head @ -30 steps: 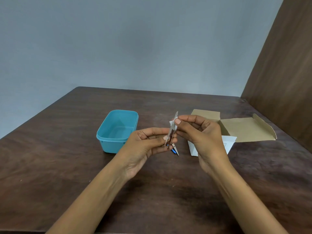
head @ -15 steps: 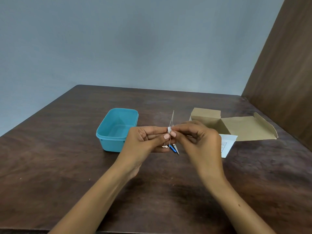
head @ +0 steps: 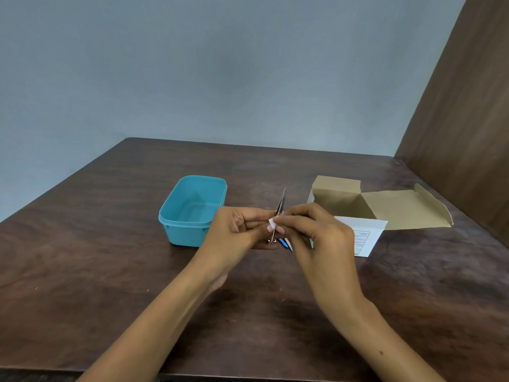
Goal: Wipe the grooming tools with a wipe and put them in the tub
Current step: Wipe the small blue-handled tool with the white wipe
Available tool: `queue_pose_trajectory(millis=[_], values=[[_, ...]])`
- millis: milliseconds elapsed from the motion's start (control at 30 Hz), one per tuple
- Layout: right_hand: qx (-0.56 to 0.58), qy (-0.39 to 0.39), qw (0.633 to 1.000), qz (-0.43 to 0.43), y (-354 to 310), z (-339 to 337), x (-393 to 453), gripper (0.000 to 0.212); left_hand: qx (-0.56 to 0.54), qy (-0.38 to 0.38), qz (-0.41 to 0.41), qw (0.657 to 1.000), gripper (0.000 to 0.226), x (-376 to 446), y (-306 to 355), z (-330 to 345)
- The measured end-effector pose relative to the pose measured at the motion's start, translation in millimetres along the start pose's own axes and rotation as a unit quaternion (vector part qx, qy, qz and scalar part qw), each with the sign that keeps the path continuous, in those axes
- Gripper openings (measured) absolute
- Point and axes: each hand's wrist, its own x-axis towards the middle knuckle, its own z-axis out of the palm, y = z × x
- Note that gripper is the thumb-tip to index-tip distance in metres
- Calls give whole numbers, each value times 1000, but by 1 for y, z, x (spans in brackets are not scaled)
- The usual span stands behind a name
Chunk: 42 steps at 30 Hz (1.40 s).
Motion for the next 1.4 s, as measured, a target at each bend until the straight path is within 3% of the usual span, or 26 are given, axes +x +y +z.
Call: queue_pose_trajectory(millis=[200,633,800,867,933,1067,1400], values=[[13,49,998,26,7,0,20,13,2,-22,0,1000,26,0,-1,3],[-22,-37,999,-25,0,0,-5,17,-93,11,-67,993,22,2,1,0],[16,-39,999,-28,-2,1,-8,14,-76,33,-53,995,22,3,-1,0],[78,-46,996,20,0,-5,-5,13,-56,31,-39,997,22,3,-3,1],[175,-44,976,121,2,-12,1,12,-42,31,-26,998,22,3,-4,2],[343,-13,900,269,1,-17,15,12,5,26,0,1000,24,3,-4,4],[477,-39,781,401,0,-12,19,12,104,50,77,990,31,1,-4,7]])
